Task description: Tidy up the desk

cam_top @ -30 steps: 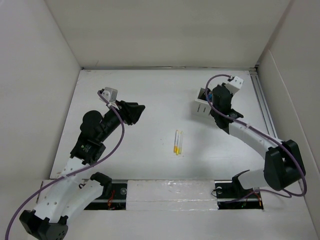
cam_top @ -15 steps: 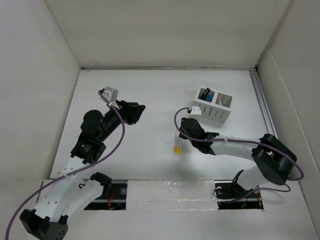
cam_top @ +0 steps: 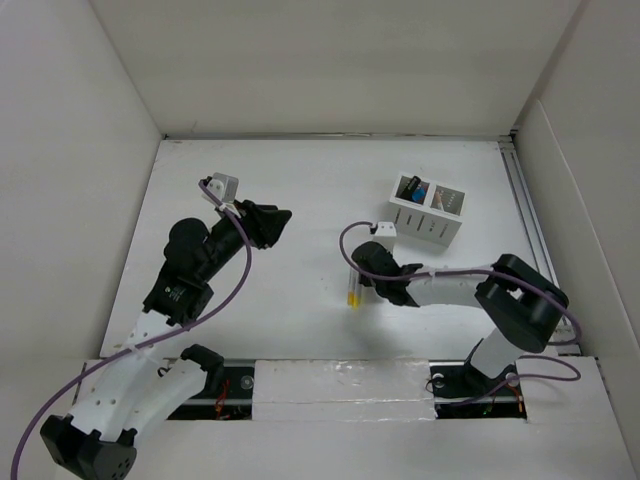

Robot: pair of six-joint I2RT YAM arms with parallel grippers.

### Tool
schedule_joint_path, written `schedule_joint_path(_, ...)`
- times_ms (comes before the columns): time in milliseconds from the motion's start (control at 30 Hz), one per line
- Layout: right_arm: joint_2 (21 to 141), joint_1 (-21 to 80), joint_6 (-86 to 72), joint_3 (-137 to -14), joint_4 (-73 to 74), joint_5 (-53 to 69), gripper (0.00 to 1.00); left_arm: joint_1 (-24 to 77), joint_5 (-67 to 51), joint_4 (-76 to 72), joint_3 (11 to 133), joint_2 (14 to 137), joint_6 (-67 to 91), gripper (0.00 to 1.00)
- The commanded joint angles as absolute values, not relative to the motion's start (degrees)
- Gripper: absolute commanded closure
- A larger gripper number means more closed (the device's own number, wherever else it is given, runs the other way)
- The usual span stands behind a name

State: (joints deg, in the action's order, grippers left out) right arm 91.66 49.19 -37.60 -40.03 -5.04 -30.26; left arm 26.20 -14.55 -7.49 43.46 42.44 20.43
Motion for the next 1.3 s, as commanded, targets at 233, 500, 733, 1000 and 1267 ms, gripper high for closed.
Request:
schedule_joint_path(233,94.8,49.4,-40.9,-43.9,-0.2,-32.0,0.73,26.4,-14.9,-9.8,44.2,41.7,20.1,0.61)
schedule_joint_path(500,90.7,49.4,-40.1,-43.0,1.4,-35.1,1.0,26.4,-14.9,-9.8,44.2,41.7,20.1,0.61)
schedule_joint_path(733,77.3,45.0,-36.5,-41.9,0.6,-35.8,1.0,26.4,-15.6,-9.8,44.2,41.7,20.2,0.61)
schedule_joint_path(1000,68.1,29.4,-29.3,-43.9,-7.0,-32.6,1.0,26.4,-16.0,-10.1,43.9,41.5,20.5,0.61)
schedule_joint_path(1267,72.3,15.3,-27.4,-49.0,-11.0,-31.5,1.0,26.4,-15.9,-10.0,43.8,40.3,20.4,0.61)
